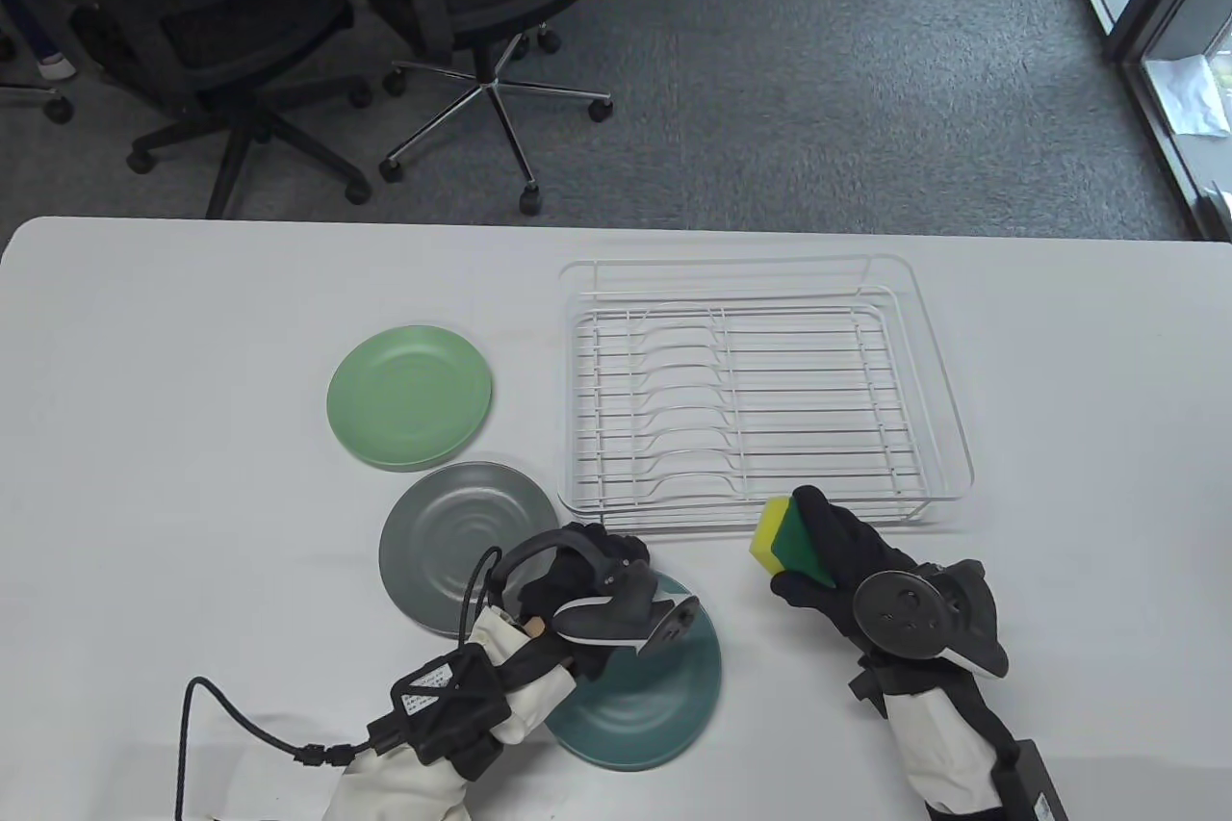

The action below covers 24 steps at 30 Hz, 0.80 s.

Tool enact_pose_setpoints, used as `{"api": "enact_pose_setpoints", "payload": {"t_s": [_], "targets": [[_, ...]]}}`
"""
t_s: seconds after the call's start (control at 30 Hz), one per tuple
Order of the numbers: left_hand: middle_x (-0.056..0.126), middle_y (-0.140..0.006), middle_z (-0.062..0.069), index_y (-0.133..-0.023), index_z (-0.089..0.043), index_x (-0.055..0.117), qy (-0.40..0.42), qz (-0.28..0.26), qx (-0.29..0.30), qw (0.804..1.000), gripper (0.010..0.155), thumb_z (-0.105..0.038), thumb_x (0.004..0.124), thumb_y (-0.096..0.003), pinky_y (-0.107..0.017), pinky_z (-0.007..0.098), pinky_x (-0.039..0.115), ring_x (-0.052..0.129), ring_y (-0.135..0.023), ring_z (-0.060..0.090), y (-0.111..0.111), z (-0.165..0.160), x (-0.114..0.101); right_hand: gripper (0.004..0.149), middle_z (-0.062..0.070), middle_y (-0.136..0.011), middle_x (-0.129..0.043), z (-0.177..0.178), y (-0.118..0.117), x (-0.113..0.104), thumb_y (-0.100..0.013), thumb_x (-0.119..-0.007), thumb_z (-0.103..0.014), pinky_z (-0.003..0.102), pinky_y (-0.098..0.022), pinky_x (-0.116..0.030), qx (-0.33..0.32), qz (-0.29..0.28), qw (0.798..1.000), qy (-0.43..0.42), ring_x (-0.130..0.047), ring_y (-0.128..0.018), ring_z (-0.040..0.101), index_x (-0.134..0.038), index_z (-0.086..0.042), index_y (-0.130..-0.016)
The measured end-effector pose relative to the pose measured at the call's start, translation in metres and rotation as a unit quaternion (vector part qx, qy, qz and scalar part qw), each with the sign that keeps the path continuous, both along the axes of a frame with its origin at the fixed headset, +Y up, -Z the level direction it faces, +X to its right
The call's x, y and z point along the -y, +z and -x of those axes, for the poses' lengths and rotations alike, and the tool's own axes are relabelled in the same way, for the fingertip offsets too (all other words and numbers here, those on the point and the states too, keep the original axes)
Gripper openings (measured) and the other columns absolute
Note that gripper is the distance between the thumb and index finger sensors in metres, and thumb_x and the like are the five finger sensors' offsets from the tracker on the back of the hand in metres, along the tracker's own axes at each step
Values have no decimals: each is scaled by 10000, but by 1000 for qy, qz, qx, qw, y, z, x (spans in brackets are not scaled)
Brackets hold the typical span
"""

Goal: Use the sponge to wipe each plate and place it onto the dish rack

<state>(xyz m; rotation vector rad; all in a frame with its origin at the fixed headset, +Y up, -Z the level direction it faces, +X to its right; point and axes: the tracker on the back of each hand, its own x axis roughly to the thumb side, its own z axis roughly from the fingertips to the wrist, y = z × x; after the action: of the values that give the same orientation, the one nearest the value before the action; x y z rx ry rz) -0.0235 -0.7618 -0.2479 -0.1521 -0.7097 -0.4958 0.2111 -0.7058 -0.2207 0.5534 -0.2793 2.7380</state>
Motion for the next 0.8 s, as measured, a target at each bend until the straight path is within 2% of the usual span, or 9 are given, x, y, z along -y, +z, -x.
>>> {"api": "enact_pose_setpoints", "payload": {"t_s": [0.2, 0.27, 0.43, 0.73, 0.77, 0.8], "targets": [[897, -907, 79, -1057, -41, 700, 12, -1, -10, 1000, 716, -411, 787, -450, -613, 485, 818, 918, -828, 225, -5, 0, -1, 825, 215, -980, -774, 0, 0, 0, -491, -745, -497, 451, -513, -831, 1, -2, 1000, 0, -857, -801, 372, -509, -6, -1111], [912, -883, 76, -1047, -31, 713, 28, -17, -6, 999, 696, -373, 801, -447, -601, 476, 833, 934, -799, 226, -4, 0, -1, 824, 214, -980, -774, 0, 0, 0, -491, -745, -496, 451, -513, -830, 1, -2, 1000, 0, -857, -800, 373, -510, -7, -1111], [929, -854, 60, -1034, -41, 739, 45, -28, -7, 999, 681, -359, 806, -436, -587, 443, 855, 954, -765, 208, -4, 2, -6, 822, 216, -976, -777, 1, 0, 1, -491, -744, -497, 450, -512, -831, 0, -2, 1000, 2, -855, -802, 374, -513, -7, -1109], [961, -792, 55, -966, -140, 845, 108, -67, -3, 992, 573, -348, 822, -432, -562, 394, 885, 1006, -659, 198, 2, 15, -39, 821, 217, -972, -779, 3, 0, 2, -492, -742, -498, 450, -511, -832, -3, -1, 1000, 5, -853, -804, 375, -514, -4, -1108], [963, -786, 58, -957, -143, 852, 115, -76, -4, 990, 564, -349, 822, -433, -522, 365, 920, 1010, -650, 193, 2, 18, -45, 821, 217, -973, -778, 3, 0, 2, -492, -742, -497, 449, -511, -832, -3, 0, 1000, 5, -852, -804, 377, -513, -5, -1108], [964, -780, 59, -948, -146, 860, 125, -79, -6, 989, 553, -349, 824, -434, -468, 391, 925, 1013, -638, 188, 3, 21, -51, 820, 216, -972, -780, 4, 0, 2, -492, -742, -497, 451, -512, -831, -4, 1, 1000, 5, -852, -805, 376, -514, -5, -1108]]}}
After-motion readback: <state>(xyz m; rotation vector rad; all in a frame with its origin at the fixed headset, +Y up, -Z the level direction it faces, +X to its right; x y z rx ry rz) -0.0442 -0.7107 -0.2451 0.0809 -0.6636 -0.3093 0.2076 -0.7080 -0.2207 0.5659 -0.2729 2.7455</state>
